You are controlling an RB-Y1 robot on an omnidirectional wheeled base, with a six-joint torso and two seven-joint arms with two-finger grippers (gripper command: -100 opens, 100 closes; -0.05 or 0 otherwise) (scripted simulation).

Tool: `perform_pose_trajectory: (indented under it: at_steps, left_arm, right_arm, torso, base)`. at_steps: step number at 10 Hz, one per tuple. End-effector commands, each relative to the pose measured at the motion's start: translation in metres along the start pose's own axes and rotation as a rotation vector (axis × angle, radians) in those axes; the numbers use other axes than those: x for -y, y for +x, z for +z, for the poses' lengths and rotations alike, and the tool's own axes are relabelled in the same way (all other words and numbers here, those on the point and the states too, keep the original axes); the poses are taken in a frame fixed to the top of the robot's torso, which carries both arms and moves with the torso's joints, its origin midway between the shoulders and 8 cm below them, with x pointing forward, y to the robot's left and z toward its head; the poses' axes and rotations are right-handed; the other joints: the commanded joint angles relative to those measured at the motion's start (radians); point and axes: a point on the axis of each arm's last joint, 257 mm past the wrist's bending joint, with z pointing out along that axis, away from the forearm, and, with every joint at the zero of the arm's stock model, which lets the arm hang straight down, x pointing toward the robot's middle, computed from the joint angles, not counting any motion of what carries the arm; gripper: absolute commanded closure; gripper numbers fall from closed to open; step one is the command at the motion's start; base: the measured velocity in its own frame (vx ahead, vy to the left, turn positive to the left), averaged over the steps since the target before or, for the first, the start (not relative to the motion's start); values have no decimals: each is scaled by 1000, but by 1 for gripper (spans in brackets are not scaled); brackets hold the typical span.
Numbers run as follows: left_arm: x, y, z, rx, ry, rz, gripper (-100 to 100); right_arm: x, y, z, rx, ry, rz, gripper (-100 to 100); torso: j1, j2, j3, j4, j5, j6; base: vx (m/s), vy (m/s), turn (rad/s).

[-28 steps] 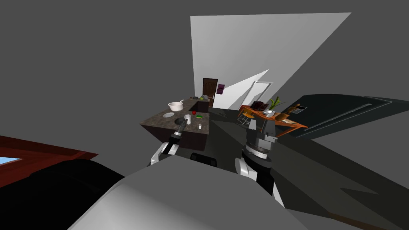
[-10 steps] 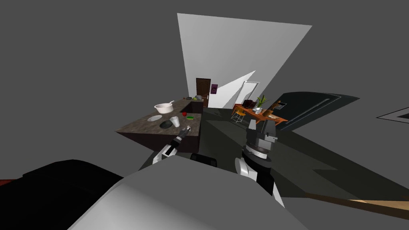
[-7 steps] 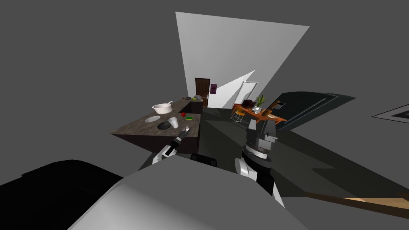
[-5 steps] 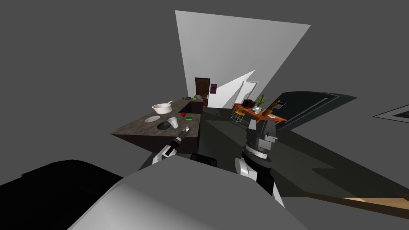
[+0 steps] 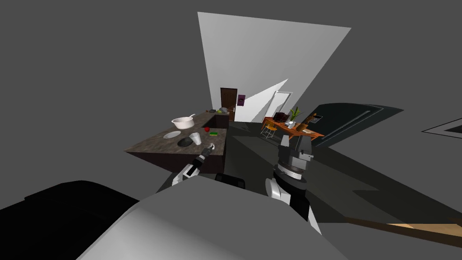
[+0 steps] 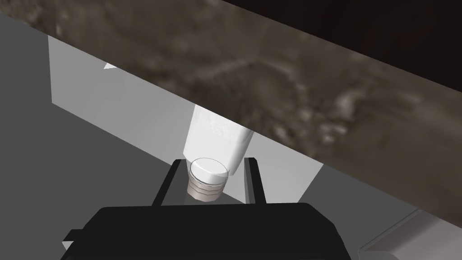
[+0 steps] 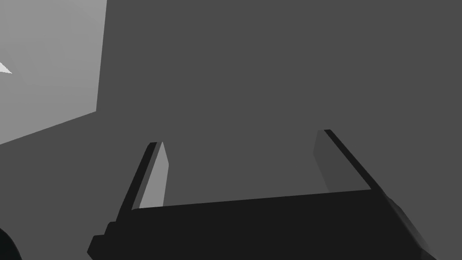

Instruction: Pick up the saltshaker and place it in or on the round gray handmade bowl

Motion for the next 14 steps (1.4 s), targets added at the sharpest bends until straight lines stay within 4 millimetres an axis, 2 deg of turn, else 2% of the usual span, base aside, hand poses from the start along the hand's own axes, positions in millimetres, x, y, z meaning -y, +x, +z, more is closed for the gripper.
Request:
perform_pose_trajectory:
  at_steps: [1, 2, 3, 4, 8, 14]
  left_arm:
    - [0, 0, 0, 0, 0, 0, 0]
    - [0, 0, 0, 0, 0, 0, 100]
    - [0, 0, 0, 0, 0, 0, 0]
    - [0, -5, -3, 0, 6, 8, 100]
    - [-10, -30, -11, 9, 11, 41, 100]
    - [-15, -74, -16, 22, 33, 82, 100]
  right_arm:
    - [0, 0, 0, 0, 0, 0, 0]
    - [0, 0, 0, 0, 0, 0, 0]
    - [0, 0, 0, 0, 0, 0, 0]
    - [0, 0, 0, 0, 0, 0, 0]
    - [0, 0, 0, 0, 0, 0, 0]
    - [0, 0, 0, 0, 0, 0, 0]
  torso:
    - [0, 0, 0, 0, 0, 0]
    - [0, 0, 0, 0, 0, 0]
    - [0, 0, 0, 0, 0, 0]
    - [0, 0, 0, 0, 0, 0]
    - [6, 17, 10, 4, 0, -2]
    - [11, 10, 6, 3, 0, -1]
  base:
    - [0, 0, 0]
    - [0, 0, 0]
    - [0, 0, 0]
    - [-94, -17, -30]
    - [-205, 63, -9]
    - [-130, 136, -13]
